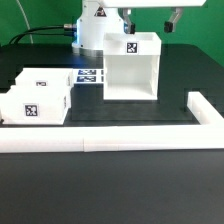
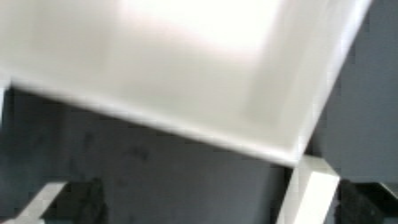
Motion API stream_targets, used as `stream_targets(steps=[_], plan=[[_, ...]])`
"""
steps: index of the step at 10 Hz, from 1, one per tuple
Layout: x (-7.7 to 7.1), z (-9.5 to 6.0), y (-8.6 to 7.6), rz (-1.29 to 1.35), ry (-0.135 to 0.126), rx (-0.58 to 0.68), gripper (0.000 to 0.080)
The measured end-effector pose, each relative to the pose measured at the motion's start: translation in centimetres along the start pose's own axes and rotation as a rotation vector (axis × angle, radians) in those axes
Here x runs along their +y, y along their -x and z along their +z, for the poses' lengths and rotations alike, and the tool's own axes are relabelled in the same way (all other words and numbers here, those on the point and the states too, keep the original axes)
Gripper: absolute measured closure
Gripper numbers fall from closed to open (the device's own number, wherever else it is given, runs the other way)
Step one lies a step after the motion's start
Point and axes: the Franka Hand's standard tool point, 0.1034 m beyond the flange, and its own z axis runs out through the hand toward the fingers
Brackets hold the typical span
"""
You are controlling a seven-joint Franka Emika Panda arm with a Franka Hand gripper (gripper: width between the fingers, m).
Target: Assemble drawer
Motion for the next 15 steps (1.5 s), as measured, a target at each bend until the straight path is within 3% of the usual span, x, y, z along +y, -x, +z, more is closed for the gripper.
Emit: stream_targets(steps=[2,6,10,15], plan=[[-0.6,0.3,1.4,0.077,-0.045,-0.071,0.015],[-0.7,0.4,1.4,0.096,-0.048,-0.065,0.015],[-2.2,1.7,4.2,0.207,-0.039,-0.013,0.015],[-3.5,3.6,5.4,0.208,-0.037,-0.009,0.0173]])
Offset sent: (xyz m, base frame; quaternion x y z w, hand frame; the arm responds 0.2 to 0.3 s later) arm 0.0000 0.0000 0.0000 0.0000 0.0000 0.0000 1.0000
